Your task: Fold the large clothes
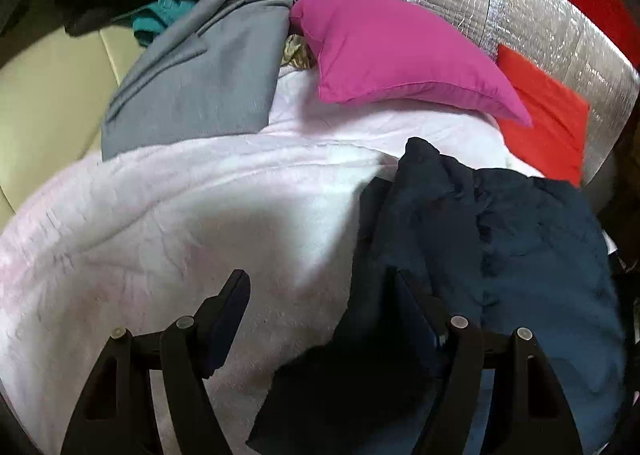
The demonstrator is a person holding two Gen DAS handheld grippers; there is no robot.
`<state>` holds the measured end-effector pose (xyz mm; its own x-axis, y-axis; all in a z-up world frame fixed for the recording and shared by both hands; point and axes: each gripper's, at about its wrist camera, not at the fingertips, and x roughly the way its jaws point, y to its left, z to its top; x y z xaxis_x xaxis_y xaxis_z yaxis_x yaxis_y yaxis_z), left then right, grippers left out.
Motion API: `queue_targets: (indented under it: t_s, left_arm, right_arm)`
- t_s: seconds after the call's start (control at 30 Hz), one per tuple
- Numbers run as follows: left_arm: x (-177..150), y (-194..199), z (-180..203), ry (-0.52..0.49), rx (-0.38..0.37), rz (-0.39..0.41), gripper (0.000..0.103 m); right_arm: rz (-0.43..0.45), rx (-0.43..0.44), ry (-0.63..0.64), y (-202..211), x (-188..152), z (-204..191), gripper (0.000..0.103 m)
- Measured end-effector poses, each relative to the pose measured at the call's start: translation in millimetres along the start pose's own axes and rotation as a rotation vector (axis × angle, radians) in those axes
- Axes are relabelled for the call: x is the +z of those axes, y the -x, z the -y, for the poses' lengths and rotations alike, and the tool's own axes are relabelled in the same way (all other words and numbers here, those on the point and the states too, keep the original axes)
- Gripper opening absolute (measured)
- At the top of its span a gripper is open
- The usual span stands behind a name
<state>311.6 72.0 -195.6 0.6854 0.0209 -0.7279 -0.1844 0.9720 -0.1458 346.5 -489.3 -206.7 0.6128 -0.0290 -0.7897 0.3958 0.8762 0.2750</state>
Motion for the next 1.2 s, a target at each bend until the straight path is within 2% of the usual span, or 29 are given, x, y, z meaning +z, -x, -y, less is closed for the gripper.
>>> queue_targets:
  t_s: [0.07, 0.17, 0.23, 0.27, 0.3, 0.33, 0.37, 0.43, 0.5, 0.57, 0.6, 0.67, 0.73, 0.8, 0.9, 1.0, 1.07, 1.2]
  left_arm:
    - [0, 0, 2, -0.005, 0.011, 0.007, 0.075]
    - [-1, 0, 5, -0.026, 0.021, 0.006, 0.075]
    - [-2, 0, 5, -0.043, 0.04, 0.005, 0.076]
    - [-1, 0, 4, -0.043, 0.043, 0.001, 0.076]
    - [0, 1, 3, -0.036, 0.041, 0.001, 0.076]
    - [0, 3, 1, -0.026, 0.039, 0.003, 0.076]
    - [1, 4, 1, -0.022, 0.041, 0.006, 0.076]
    - [1, 6, 1, -0.02, 0.047, 0.012, 0.076]
    - [2, 10, 2, -0.024, 0.057, 0.026, 0.076]
    - [2, 16, 3, -0.028, 0.07, 0.046, 0.076]
    - [2, 20, 4, -0.031, 0.071, 0.06, 0.076]
    - [2, 26, 7, -0.044, 0.072, 0.086, 0.076]
    - [1, 30, 11, -0.065, 0.073, 0.103, 0.076]
    - [0, 31, 16, -0.094, 0.074, 0.107, 0.076]
    - [-1, 27, 23, -0.128, 0.073, 0.089, 0.076]
    - [-2, 23, 26, -0.143, 0.069, 0.072, 0.076]
    - [-1, 22, 25, -0.137, 0.062, 0.065, 0.076]
    - [1, 25, 20, -0.111, 0.053, 0.07, 0.076]
  right_arm:
    - [0.004, -0.043, 0.009, -7, -8, 3, 0.027]
    - [-0.044, -0.114, 0.02, -29, -15, 1, 0.028]
    - [-0.026, -0.125, 0.004, -19, -13, -1, 0.034]
    - [-0.026, -0.11, -0.015, -13, -11, -2, 0.043]
    - [-0.023, -0.085, -0.036, -6, -11, -2, 0.062]
    - [0.005, -0.061, -0.056, 5, -12, -2, 0.069]
    - [0.046, -0.048, -0.065, 17, -11, -4, 0.071]
    - [0.115, 0.007, -0.03, 43, -15, -17, 0.071]
    - [0.126, 0.081, 0.039, 56, -22, -43, 0.071]
    - [0.1, 0.133, 0.132, 60, -30, -73, 0.068]
    - [0.084, 0.149, 0.168, 58, -34, -87, 0.058]
    - [0.028, 0.19, 0.241, 50, -45, -122, 0.045]
    - [0.005, 0.2, 0.273, 37, -49, -146, 0.045]
    - [-0.031, 0.172, 0.274, 12, -48, -166, 0.045]
    - [-0.077, 0.072, 0.259, -33, -43, -173, 0.045]
    - [-0.118, 0.078, 0.142, -50, -37, -155, 0.045]
    - [-0.124, 0.094, 0.125, -41, -38, -153, 0.045]
    - [-0.061, 0.183, 0.117, -1, -45, -137, 0.047]
